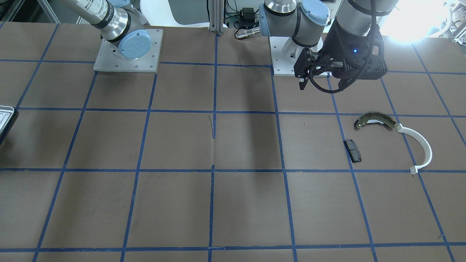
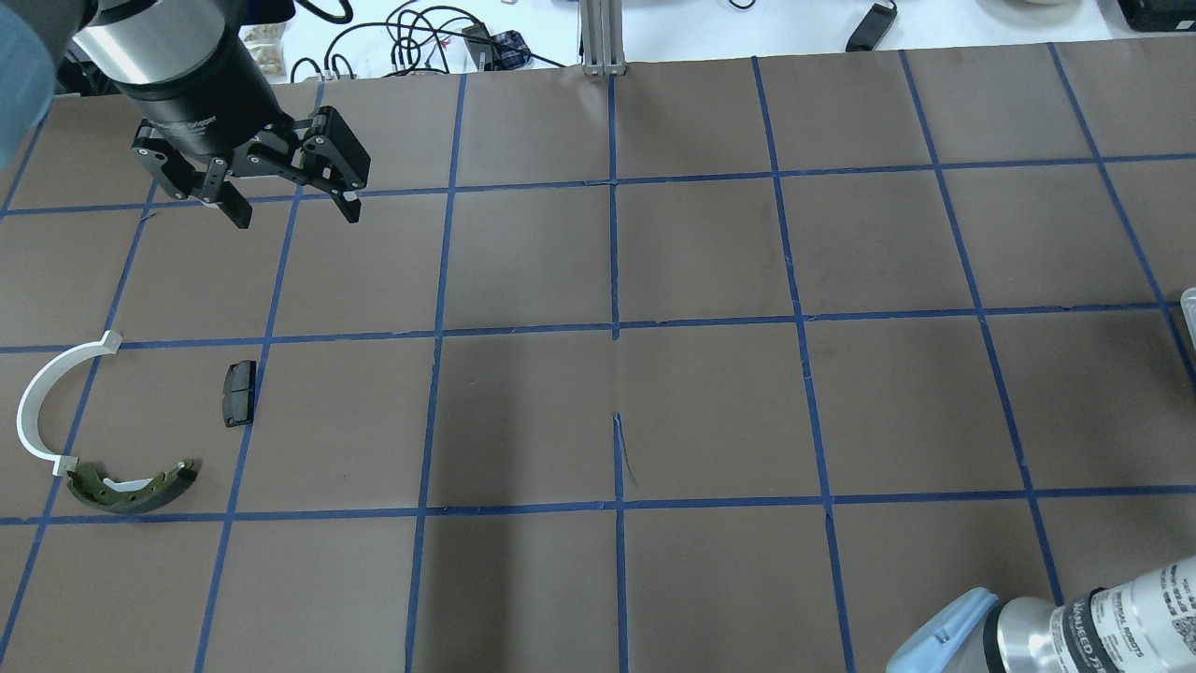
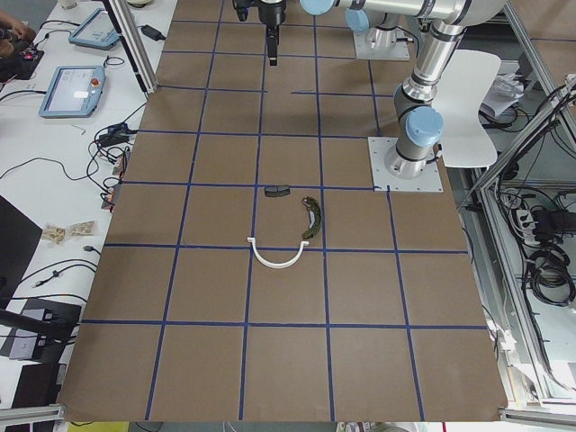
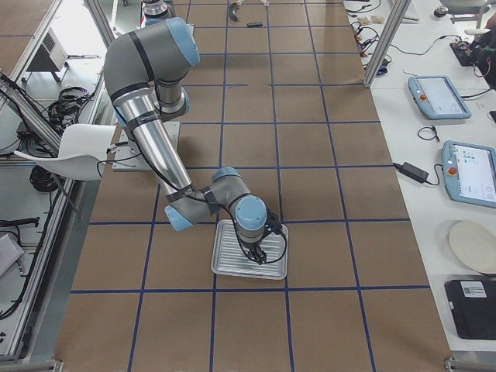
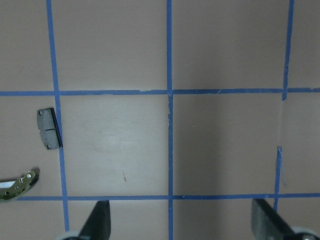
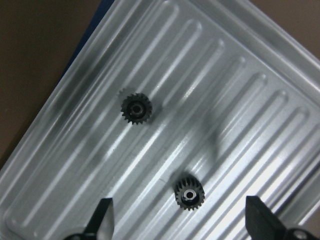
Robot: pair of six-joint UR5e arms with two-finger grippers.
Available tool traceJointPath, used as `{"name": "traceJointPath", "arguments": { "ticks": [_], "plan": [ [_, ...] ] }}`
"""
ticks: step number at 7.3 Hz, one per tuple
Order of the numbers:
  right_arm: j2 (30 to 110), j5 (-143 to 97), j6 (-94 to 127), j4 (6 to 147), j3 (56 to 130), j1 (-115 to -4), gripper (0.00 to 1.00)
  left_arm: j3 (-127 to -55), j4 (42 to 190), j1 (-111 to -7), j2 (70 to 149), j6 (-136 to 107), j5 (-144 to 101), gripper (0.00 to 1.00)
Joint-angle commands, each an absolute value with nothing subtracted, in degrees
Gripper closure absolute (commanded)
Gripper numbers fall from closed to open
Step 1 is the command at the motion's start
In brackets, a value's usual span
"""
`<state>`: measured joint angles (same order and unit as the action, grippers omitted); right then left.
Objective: Place bearing gear from tray to pile
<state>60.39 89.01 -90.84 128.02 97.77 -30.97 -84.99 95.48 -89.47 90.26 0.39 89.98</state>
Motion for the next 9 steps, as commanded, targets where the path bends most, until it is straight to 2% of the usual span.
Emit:
{"name": "traceJointPath", "arguments": {
  "ticks": [1,2,3,4,5,7,9],
  "plan": [
    [58.45,87.89,-90.79,131.11,97.56,-30.94,0.17,-84.99,95.45,-89.47,90.26,0.44,89.91,0.0],
    [58.36,87.72,-90.01,131.48,97.56,-30.94,0.18,-84.99,95.45,-89.47,90.26,0.35,89.91,0.0],
    [58.19,87.45,-90.26,131.75,97.65,-30.94,0.23,-84.99,95.45,-89.47,90.26,0.35,89.83,0.0],
    [58.1,87.63,-90.7,131.84,97.73,-30.94,0.35,-84.99,95.45,-89.47,90.26,0.35,89.82,0.0],
    [58.1,88.06,-90.96,131.92,97.73,-30.94,0.52,-84.99,95.45,-89.47,90.26,0.35,89.82,0.0],
    [58.53,88.59,-90.53,131.75,97.65,-30.94,0.97,-85.25,95.45,-89.47,90.18,0.18,89.82,0.0],
    [61.15,88.68,-89.57,130.26,97.65,-31.29,1.0,-85.25,95.45,-89.47,90.18,0.18,89.82,0.0]
  ]
}}
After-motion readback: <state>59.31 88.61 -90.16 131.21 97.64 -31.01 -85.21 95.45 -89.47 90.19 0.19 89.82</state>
